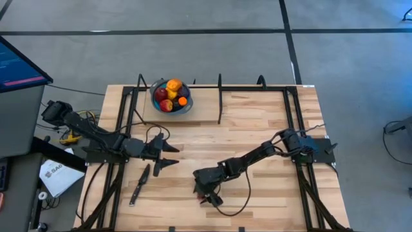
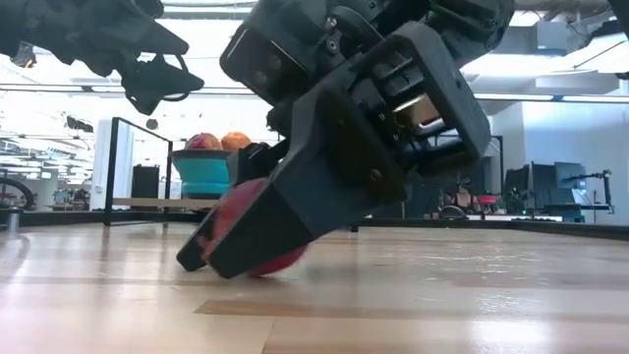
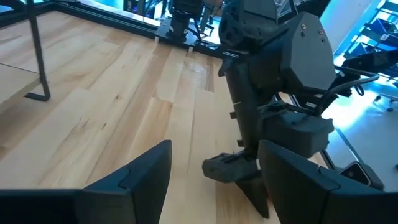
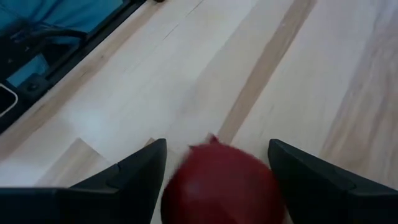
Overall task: Pick & Place Fruit
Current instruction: Put the pomegranate in the blue strainer bowl on the shelf
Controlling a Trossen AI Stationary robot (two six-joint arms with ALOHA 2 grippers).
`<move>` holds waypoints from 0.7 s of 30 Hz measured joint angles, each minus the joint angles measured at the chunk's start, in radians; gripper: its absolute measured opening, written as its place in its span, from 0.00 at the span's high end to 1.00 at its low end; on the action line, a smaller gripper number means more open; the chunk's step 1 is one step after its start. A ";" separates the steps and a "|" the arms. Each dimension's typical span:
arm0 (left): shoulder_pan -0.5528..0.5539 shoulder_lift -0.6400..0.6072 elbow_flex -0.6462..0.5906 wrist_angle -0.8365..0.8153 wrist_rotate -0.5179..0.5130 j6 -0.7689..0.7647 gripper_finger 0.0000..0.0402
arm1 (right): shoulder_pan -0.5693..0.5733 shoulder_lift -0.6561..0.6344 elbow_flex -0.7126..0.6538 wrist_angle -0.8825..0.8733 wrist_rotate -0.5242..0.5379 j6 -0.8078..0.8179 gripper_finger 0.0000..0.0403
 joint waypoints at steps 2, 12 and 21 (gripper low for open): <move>0.000 0.000 0.000 0.000 0.009 0.000 0.42 | 0.000 -0.002 0.001 -0.015 0.002 0.020 0.31; -0.001 0.000 0.000 0.001 0.016 0.000 0.42 | 0.000 -0.043 -0.004 -0.126 0.010 0.049 0.31; -0.001 0.000 -0.002 0.005 0.016 0.000 0.42 | -0.003 -0.101 -0.007 -0.252 0.030 0.009 0.32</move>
